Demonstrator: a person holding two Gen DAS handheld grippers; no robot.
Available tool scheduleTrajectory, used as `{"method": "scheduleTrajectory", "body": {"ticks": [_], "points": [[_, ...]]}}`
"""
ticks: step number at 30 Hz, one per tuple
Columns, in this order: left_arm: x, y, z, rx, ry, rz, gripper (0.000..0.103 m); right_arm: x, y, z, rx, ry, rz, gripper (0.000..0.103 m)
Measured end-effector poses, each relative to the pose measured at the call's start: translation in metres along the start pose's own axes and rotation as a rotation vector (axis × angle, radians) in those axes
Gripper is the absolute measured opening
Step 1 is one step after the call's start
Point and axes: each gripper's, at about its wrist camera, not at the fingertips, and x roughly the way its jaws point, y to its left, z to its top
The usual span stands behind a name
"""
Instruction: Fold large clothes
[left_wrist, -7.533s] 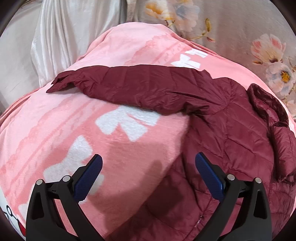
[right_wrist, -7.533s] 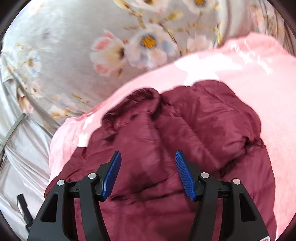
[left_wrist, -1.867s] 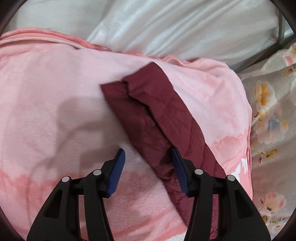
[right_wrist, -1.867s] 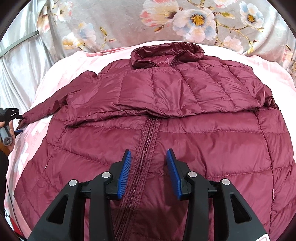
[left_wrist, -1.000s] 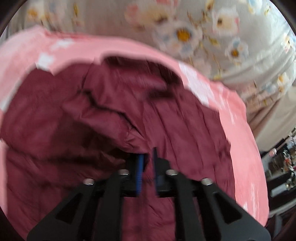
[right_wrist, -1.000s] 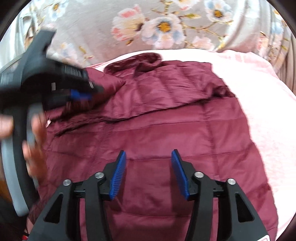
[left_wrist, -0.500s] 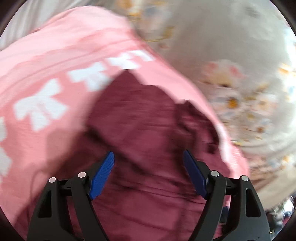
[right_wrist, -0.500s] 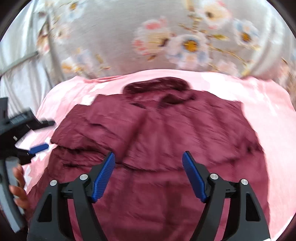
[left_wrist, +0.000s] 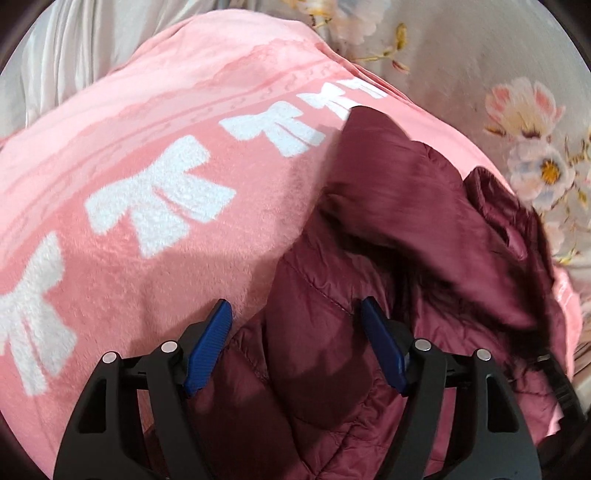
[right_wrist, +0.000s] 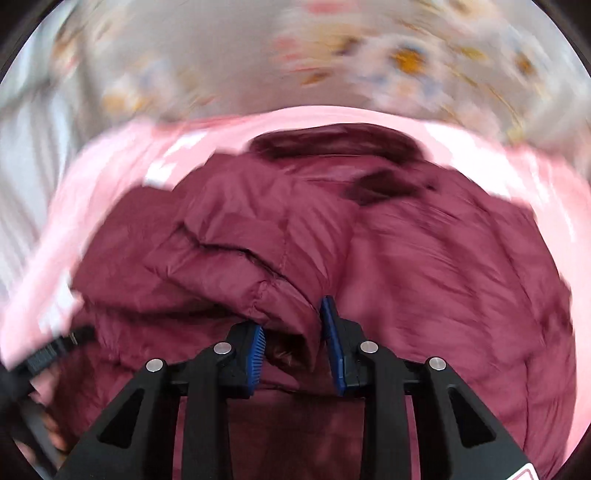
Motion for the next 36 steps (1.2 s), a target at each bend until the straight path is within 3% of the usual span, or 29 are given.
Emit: {"method": "scheduleTrajectory", "body": {"ticks": [2,4,6,10,14,18,24,25,26,27,30,31,32,34,36], "points": [[0.000,-0.001,0.001,0.006,-0.007,0.000,0.070,-0.009,-0.033,-0.009,0.090,-0.001,-0.016,0.028],[0.001,-0.001,0.002,0.003,-0.010,-0.001,0.070,-0.017,-0.065,-0.015,0.165,0.023,-0.035,0.036],[-0.001,-0.001,0.004,-0.006,-0.004,-0.020,0.070,-0.023,-0.089,-0.025,0.227,0.051,0.004,0.044],[-0.009,-0.001,0.013,-0.082,0.022,-0.118,0.070,-0.047,-0.100,-0.030,0.279,-0.003,-0.002,0.057],[-0.014,-0.010,0.027,-0.130,0.044,-0.189,0.070,-0.061,-0.078,-0.013,0.182,-0.080,-0.041,0.065],[-0.008,-0.022,0.036,-0.137,0.042,-0.164,0.070,-0.052,-0.033,0.001,-0.024,-0.102,-0.096,0.068],[-0.008,-0.023,0.035,-0.148,0.034,-0.133,0.070,-0.004,0.008,0.006,-0.218,-0.024,-0.177,0.065],[-0.005,-0.024,0.035,-0.139,0.041,-0.125,0.070,0.000,0.006,0.007,-0.217,-0.011,-0.177,0.041],[-0.002,-0.023,0.034,-0.131,0.050,-0.112,0.070,0.001,-0.002,0.011,-0.177,-0.004,-0.164,0.012],[0.002,-0.022,0.034,-0.126,0.053,-0.098,0.070,-0.006,-0.019,0.017,-0.081,-0.015,-0.111,0.008],[0.014,-0.013,0.032,-0.121,0.067,-0.056,0.070,-0.044,-0.087,0.023,0.265,-0.129,0.048,0.008],[0.016,-0.009,0.031,-0.129,0.072,-0.058,0.068,-0.051,-0.105,0.020,0.326,-0.149,0.027,0.011],[0.016,-0.007,0.031,-0.138,0.070,-0.066,0.067,-0.055,-0.125,0.013,0.371,-0.152,-0.035,0.021],[0.012,-0.007,0.031,-0.155,0.067,-0.078,0.067,-0.046,-0.147,0.001,0.370,-0.059,-0.115,0.028],[0.006,-0.011,0.033,-0.184,0.072,-0.128,0.067,-0.046,-0.161,-0.013,0.410,-0.028,-0.081,0.030]]}}
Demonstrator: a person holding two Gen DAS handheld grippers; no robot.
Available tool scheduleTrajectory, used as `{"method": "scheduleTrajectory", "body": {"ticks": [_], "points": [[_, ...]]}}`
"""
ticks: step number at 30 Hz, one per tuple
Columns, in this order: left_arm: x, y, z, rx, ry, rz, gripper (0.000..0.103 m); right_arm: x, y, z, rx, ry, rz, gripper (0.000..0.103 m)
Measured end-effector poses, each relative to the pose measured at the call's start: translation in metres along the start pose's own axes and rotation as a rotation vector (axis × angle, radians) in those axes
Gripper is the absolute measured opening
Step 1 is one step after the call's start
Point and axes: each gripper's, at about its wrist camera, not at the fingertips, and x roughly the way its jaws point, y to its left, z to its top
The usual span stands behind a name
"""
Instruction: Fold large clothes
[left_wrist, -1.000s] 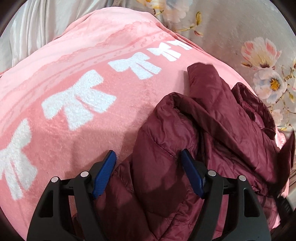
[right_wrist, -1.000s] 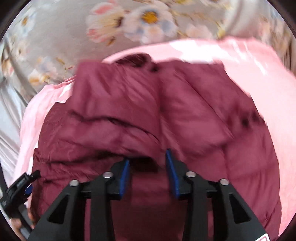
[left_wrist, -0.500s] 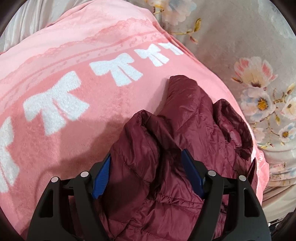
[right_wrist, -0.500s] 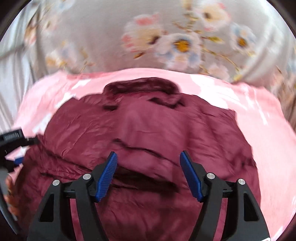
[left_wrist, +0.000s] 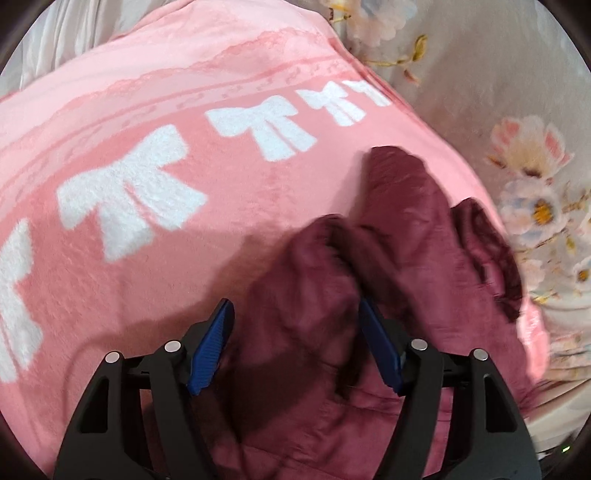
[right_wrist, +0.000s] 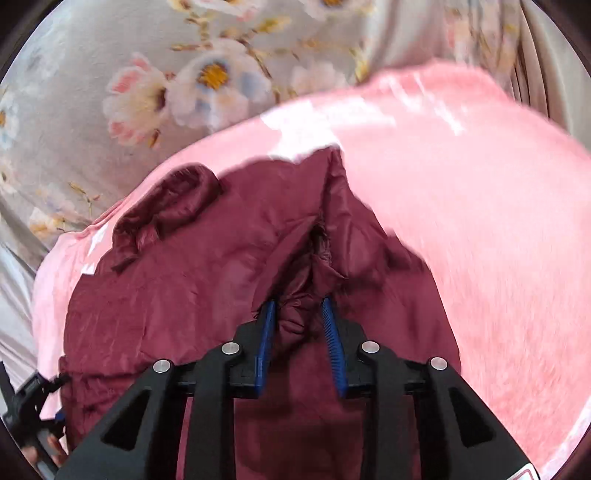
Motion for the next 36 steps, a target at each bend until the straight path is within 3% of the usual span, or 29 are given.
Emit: {"method": "scheduleTrajectory", "body": {"ticks": [3,4,7,9,12,15,19,22,24,28,31,33,34,36], "points": [[-0.006,-0.013,0.002,-0.026,0.021,-0.055,0.071,-0.007,-0.005,-0.003,-0.005,-0.036,0.013,0.055],[-0.005,-0.017,0.002,-0.026,0.027,-0.061,0.075,-0.008,-0.004,-0.003,-0.014,-0.046,0.014,0.059],[0.002,-0.026,0.004,-0.043,0.069,-0.075,0.078,-0.003,-0.003,0.001,-0.019,-0.037,0.026,0.059],[-0.003,-0.024,0.004,-0.112,0.091,-0.127,0.078,-0.004,0.000,0.001,-0.006,-0.033,0.044,0.059],[-0.036,-0.016,0.001,-0.168,0.040,-0.183,0.077,-0.008,0.000,-0.001,-0.008,-0.047,0.041,0.059],[-0.066,-0.010,-0.007,-0.173,-0.045,-0.175,0.078,-0.012,-0.002,-0.002,-0.009,-0.060,0.035,0.059],[-0.077,-0.015,-0.010,-0.189,-0.023,-0.206,0.076,-0.013,-0.003,-0.003,-0.009,-0.060,0.028,0.059],[-0.089,-0.029,-0.011,-0.166,-0.069,-0.229,0.077,-0.019,-0.006,-0.004,-0.007,-0.080,0.014,0.059],[-0.083,-0.042,-0.012,-0.109,-0.090,-0.197,0.077,-0.020,-0.008,-0.002,-0.004,-0.091,-0.001,0.059],[-0.018,-0.050,-0.010,-0.098,0.047,-0.143,0.076,-0.015,-0.012,0.002,-0.003,-0.092,-0.015,0.059],[0.012,-0.044,-0.009,-0.104,0.082,-0.097,0.076,-0.010,-0.011,0.003,-0.018,-0.083,-0.020,0.059],[0.025,-0.037,-0.006,-0.110,0.085,-0.071,0.067,-0.005,-0.009,0.004,-0.030,-0.076,-0.024,0.059],[0.029,-0.033,-0.003,-0.121,0.084,-0.078,0.061,0.000,-0.008,0.005,-0.038,-0.066,-0.022,0.054],[0.031,-0.029,0.004,-0.123,0.076,-0.089,0.029,0.011,-0.003,0.008,-0.056,-0.033,0.003,0.019]]}}
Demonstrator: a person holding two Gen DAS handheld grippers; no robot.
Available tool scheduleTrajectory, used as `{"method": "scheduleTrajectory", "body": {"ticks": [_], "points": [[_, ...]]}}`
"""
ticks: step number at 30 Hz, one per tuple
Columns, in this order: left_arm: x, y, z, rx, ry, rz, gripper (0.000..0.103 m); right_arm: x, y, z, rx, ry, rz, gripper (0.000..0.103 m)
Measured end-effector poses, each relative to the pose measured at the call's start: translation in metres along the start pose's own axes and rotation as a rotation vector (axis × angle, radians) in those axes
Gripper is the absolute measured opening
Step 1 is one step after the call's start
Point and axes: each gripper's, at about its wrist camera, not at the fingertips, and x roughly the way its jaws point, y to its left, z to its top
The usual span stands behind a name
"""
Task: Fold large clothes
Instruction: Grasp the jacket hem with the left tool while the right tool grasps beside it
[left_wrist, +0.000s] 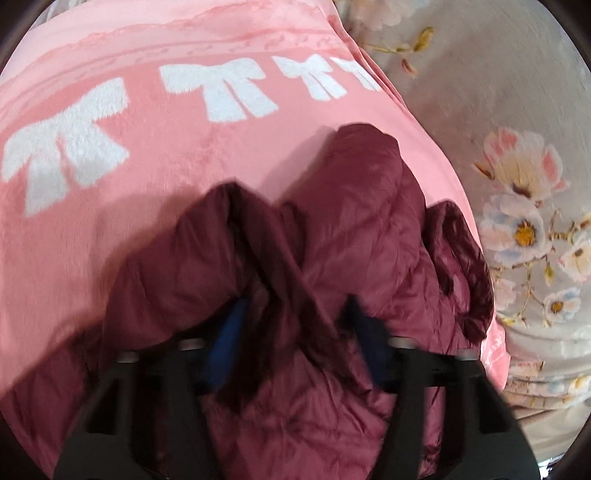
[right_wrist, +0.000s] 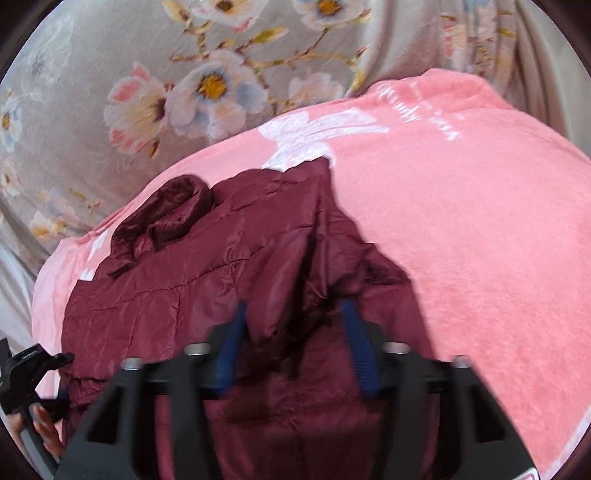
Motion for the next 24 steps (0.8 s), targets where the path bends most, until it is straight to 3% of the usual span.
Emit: {"method": "scheduleTrajectory", "body": {"ticks": [1,3,6,8,11,14,21,24], "points": [[-0.001,-0.001,0.008,0.021,0.004,-0.036,0.003,0.003,0.004,0.002,-0.011,0.017,0.007,0.005],[-0.011,-0.002,0.017,0.028,-0.021,-0.062,0.002,-0.008,0.021,0.011,-0.027,-0.018,0.071,0.004],[-0.054,0.000,0.031,0.064,-0.179,-0.075,0.001,-0.044,0.052,0.019,-0.097,-0.143,0.196,0.003],[-0.060,0.005,0.034,0.084,-0.215,-0.036,0.001,-0.043,0.062,0.018,-0.145,-0.157,0.174,0.003],[-0.029,0.017,0.033,0.093,-0.130,0.019,0.001,-0.002,0.049,0.003,-0.125,-0.032,0.078,0.003],[0.003,0.032,0.023,0.105,-0.070,0.055,0.002,0.023,0.034,-0.016,-0.102,0.055,0.044,0.002],[0.008,0.021,0.015,0.207,-0.122,0.119,0.003,0.031,0.027,-0.020,-0.085,0.093,0.049,0.003],[-0.005,0.018,0.013,0.244,-0.104,0.142,0.005,0.015,0.019,-0.020,-0.056,0.072,0.032,0.012]]}}
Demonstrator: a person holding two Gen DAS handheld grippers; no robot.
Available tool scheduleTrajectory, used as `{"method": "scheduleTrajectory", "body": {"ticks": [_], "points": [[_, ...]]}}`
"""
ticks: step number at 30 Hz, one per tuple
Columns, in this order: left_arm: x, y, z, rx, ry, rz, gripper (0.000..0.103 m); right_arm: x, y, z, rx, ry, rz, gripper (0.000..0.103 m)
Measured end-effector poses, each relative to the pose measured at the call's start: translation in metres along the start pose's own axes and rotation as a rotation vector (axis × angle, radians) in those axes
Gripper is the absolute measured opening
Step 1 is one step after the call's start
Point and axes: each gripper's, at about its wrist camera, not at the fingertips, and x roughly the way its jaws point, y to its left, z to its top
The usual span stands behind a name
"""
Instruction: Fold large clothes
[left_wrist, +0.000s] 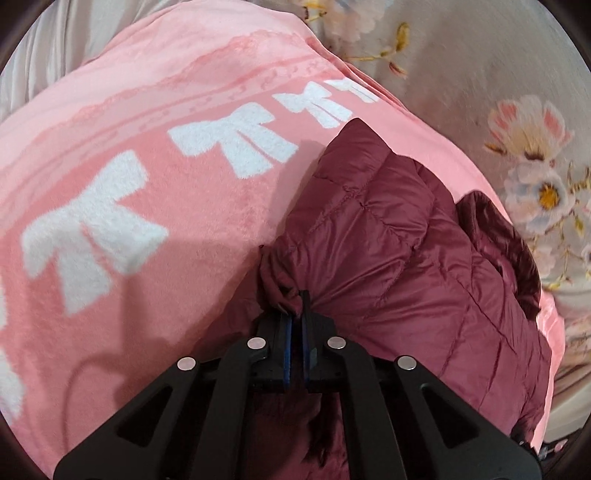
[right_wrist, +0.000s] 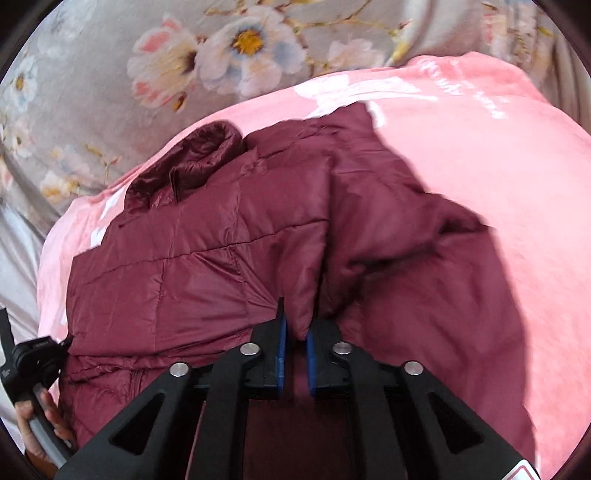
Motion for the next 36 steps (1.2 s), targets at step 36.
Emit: {"method": "scheduleTrajectory", "body": {"ticks": [36], "points": [[0.011,-0.069,-0.047,0.315,-0.056,0.010,0.006,0.018,0.053,-0.025,-0.207,0.028,-0.065,0.000]]}}
